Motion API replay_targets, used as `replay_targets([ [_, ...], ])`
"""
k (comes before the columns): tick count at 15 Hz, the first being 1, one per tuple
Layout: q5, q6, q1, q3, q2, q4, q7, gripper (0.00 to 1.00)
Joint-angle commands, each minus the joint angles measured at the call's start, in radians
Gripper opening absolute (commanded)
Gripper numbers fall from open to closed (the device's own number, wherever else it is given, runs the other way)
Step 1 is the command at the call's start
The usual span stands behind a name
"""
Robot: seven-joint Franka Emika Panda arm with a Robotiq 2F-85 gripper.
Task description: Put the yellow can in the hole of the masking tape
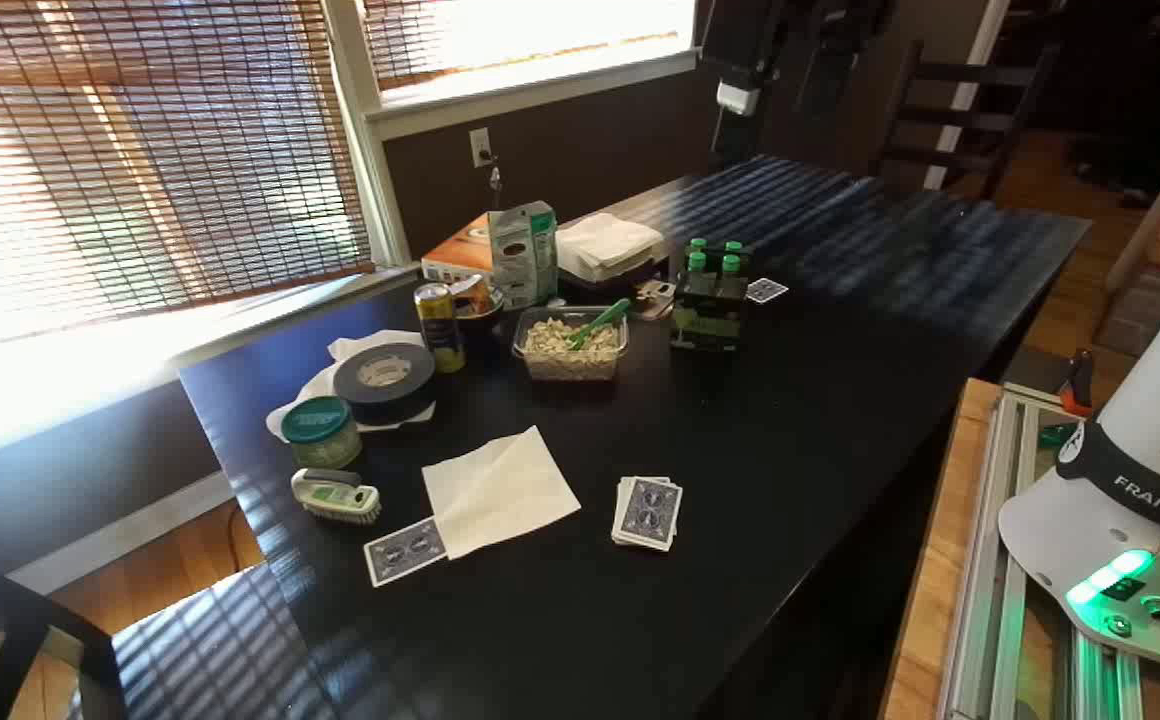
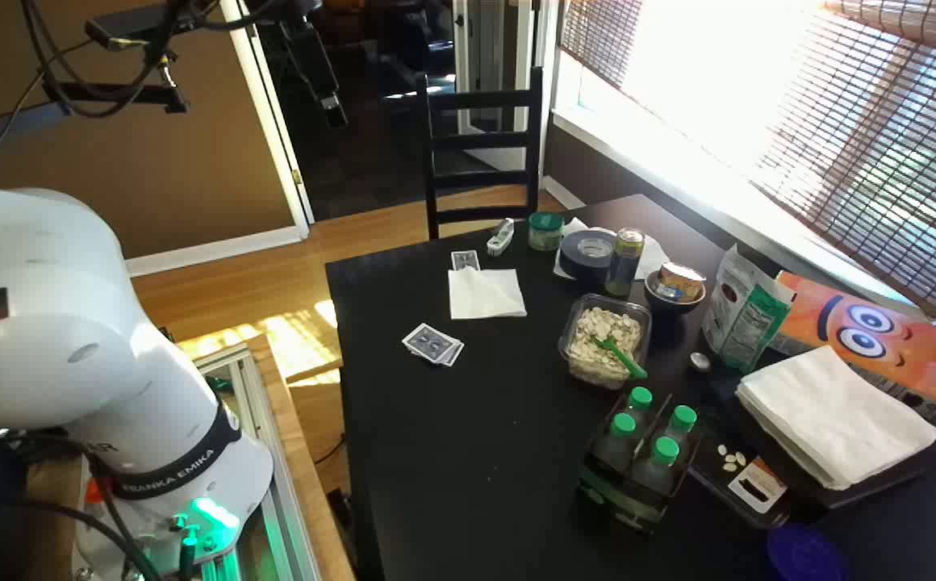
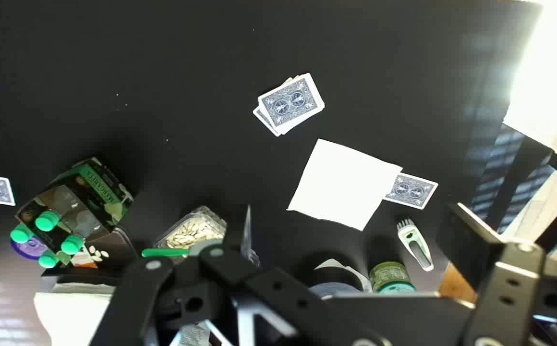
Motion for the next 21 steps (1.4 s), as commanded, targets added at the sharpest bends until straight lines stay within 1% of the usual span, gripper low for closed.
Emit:
replay_targets([
  [1, -0.002, -0.002, 0.001, -0.002, 0.001, 0.002, 0.001, 1.00],
  [7, -0.002, -0.002, 0.001, -0.002, 0.001, 0.002, 0.001, 1.00],
  [8, -0.004, 0.014, -0.013, 0.016, 0.015, 0.010, 0.032, 1.00],
  [10, -0.026, 0.088, -0.066, 0.057, 0.059, 0.015, 0.113, 1.00],
  [12, -0.064, 0.206, -0.099, 0.088, 0.127, 0.012, 0.148, 1.00],
  [14, -0.106, 0.345, -0.123, 0.114, 0.233, 0.015, 0.148, 1.00],
  [16, -0.138, 0.460, -0.131, 0.112, 0.358, 0.041, 0.123, 1.00],
  [17, -0.127, 0.512, -0.171, 0.136, 0.422, 0.061, 0.085, 1.00],
  [19, -0.125, 0.584, -0.206, 0.135, 0.543, 0.102, 0.038, 1.00],
  [20, -0.145, 0.593, -0.245, 0.145, 0.602, 0.135, 0.046, 1.00],
  [21, -0.187, 0.586, -0.283, 0.158, 0.662, 0.176, 0.087, 1.00],
])
